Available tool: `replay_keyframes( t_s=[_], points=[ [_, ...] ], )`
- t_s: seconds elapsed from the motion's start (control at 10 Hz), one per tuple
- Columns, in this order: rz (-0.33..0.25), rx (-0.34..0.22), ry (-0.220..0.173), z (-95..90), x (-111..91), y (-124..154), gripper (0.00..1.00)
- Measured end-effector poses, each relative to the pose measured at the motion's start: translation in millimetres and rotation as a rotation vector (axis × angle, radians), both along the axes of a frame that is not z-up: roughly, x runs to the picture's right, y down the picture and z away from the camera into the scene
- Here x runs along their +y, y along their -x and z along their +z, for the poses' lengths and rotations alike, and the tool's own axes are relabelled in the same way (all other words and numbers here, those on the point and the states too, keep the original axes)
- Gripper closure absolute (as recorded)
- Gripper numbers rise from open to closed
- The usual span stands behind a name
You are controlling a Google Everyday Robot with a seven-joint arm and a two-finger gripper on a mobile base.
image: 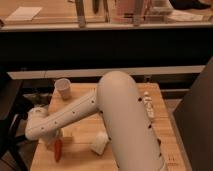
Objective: Place the pepper in the ceramic bowl
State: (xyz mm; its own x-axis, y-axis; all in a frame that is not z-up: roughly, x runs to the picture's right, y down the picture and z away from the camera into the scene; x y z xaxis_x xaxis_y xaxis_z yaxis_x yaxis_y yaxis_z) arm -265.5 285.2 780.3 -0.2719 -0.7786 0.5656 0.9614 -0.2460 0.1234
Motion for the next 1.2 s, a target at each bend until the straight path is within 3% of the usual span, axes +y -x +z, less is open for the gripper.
replay_keyframes(
  t_s=[0.3, 0.6, 1.0, 1.1, 1.2],
  points=[
    [-0.029, 0.004, 0.043, -23.3, 9, 5, 0.20],
    [-0.038, 0.017, 0.102, -27.7, 24, 1, 0.20],
    [-0.025, 0.039, 0.179, -19.5, 43, -13, 0.21],
    [-0.026, 0.042, 0.186, -18.0, 45, -14, 0.24],
    [-0.025, 0.039, 0.172, -17.6, 44, -12, 0.36]
  ],
)
